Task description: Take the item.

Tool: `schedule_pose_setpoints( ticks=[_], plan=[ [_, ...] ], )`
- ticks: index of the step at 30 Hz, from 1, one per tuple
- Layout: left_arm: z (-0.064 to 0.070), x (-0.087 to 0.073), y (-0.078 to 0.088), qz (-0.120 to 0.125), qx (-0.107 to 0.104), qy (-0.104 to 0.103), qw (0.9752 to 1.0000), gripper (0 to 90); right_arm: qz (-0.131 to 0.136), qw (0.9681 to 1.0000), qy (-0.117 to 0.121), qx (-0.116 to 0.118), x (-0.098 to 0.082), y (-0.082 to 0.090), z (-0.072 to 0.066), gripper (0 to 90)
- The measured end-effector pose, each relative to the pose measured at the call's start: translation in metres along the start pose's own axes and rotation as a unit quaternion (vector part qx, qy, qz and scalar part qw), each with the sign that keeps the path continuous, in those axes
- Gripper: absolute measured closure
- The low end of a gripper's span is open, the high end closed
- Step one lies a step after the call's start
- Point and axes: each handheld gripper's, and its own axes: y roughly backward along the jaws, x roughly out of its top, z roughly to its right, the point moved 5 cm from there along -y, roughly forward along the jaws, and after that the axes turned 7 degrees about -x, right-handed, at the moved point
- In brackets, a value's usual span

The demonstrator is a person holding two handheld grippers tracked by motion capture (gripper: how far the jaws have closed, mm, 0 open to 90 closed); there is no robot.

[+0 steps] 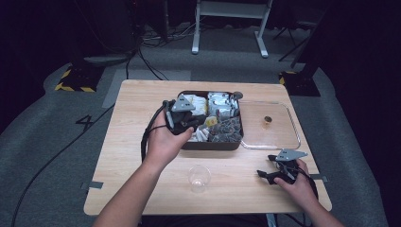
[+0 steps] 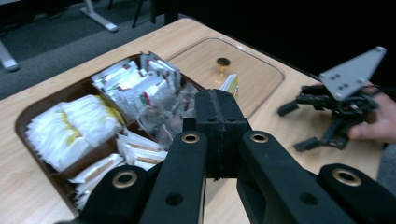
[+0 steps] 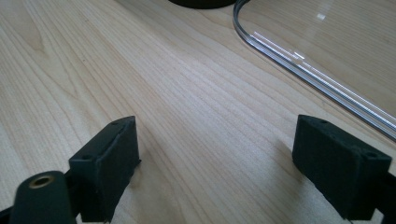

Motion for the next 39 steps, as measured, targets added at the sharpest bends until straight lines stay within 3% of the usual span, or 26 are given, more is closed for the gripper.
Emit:
schedule_pose_setpoints(
  ticks=[12,18,29,39],
  plan=[
    [0.032,-0.029,0.012,-0.001,-0.032,-0.028,0.9991,90.0,0.0,1.0,-0.002,0.0,0.0,0.0,0.0,14.8],
    [0.044,-0.055,0.008,-0.008,-0.043,-0.026,0.9987,90.0,0.0,1.0,-0.001,0.0,0.0,0.0,0.0,14.8],
    [0.045,-0.088,-0.001,0.01,-0.052,-0.017,0.9984,90.0,0.0,1.0,-0.001,0.0,0.0,0.0,0.0,14.8],
    [0.048,-0.109,-0.004,0.003,-0.063,-0.011,0.9979,90.0,0.0,1.0,-0.001,0.0,0.0,0.0,0.0,14.8]
  ],
)
